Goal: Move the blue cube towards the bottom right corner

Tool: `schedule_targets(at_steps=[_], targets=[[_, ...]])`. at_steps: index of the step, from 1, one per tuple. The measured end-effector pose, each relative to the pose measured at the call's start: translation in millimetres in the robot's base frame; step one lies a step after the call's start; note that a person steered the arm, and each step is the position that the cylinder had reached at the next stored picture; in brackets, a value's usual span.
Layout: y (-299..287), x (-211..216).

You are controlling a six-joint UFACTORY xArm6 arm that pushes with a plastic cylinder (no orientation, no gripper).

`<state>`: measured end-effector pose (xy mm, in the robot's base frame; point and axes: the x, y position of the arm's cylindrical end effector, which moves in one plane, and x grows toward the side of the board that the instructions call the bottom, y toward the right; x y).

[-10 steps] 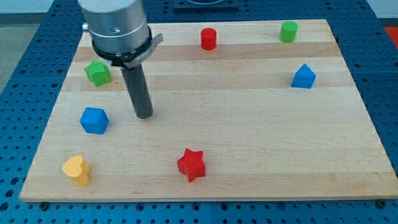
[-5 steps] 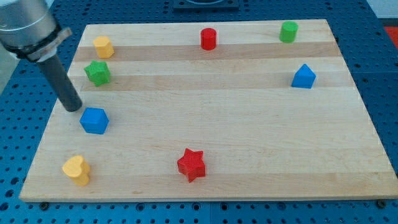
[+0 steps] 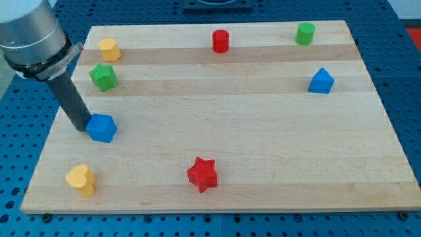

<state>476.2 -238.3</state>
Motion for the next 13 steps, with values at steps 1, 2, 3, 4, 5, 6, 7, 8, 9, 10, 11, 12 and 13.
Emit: schedule_targets(at_steps=[1,2,3,4,5,6,7,8,9,10,11,12,13], targets=[[6.7,3.8],[18.9,8.5],[18.9,8.5],[48.1,4.3],[42.4,-2.8],[17.1,-2.8],[16.4,22.5],[23.8,22.3],[57.3,21.3],[108.3,6.5],[167.8,-9.8],[226.7,-26.6],[287.0,-43.2]])
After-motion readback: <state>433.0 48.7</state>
